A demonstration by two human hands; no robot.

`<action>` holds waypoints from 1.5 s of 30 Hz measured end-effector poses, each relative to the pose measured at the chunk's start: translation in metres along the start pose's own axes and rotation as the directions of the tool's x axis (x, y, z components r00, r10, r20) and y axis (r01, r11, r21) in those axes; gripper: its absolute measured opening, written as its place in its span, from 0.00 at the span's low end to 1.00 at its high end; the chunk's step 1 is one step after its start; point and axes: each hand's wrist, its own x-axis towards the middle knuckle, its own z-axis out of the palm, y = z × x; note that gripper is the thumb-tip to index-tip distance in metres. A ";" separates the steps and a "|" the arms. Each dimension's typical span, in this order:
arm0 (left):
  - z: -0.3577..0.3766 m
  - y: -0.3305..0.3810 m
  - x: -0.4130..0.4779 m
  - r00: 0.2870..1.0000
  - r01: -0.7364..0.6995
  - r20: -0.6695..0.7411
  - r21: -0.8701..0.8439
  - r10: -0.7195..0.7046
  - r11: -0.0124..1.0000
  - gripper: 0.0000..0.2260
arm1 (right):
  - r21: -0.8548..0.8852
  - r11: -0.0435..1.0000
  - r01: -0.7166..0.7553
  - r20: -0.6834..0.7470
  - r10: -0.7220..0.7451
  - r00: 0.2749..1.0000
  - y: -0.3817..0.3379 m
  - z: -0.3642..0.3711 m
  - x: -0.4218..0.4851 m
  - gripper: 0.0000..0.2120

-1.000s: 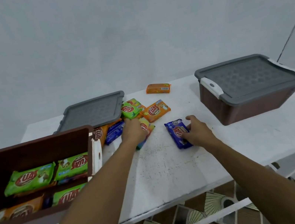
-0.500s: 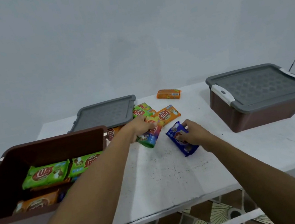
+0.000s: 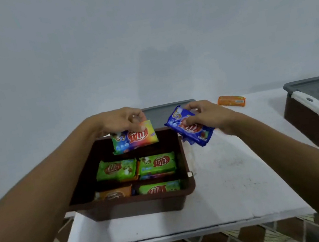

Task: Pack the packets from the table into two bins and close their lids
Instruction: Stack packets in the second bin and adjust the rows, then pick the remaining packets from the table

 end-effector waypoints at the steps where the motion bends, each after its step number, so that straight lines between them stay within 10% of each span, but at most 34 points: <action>1: -0.003 -0.012 -0.009 1.000 -0.002 0.020 0.010 0.002 1.000 0.10 | -0.011 1.000 0.025 0.033 -0.025 0.999 -0.010 0.012 0.004 0.14; 14: 0.014 -0.113 -0.010 0.987 -0.157 0.039 0.362 0.153 0.919 0.06 | -0.759 0.580 0.296 0.350 -0.021 0.937 -0.036 0.117 0.040 0.21; 20: 0.021 -0.118 -0.012 0.949 -0.148 -0.056 0.792 0.312 0.593 0.07 | -0.912 0.301 0.278 0.171 -0.337 0.926 -0.024 0.125 0.027 0.20; 36: 0.017 -0.109 -0.010 0.968 -0.151 -0.042 0.692 0.247 0.706 0.10 | -0.818 0.376 0.435 0.290 -0.383 0.877 -0.007 0.105 0.027 0.16; 41: 0.022 -0.053 0.009 0.884 -0.217 -0.222 0.586 0.413 0.781 0.09 | -0.673 0.546 0.499 0.078 -0.619 0.782 0.023 0.045 0.013 0.06; 45: 0.043 0.001 0.048 0.837 -0.166 -0.304 0.651 0.455 0.741 0.11 | -0.694 0.668 0.269 -0.125 -0.480 0.869 0.076 -0.010 0.007 0.06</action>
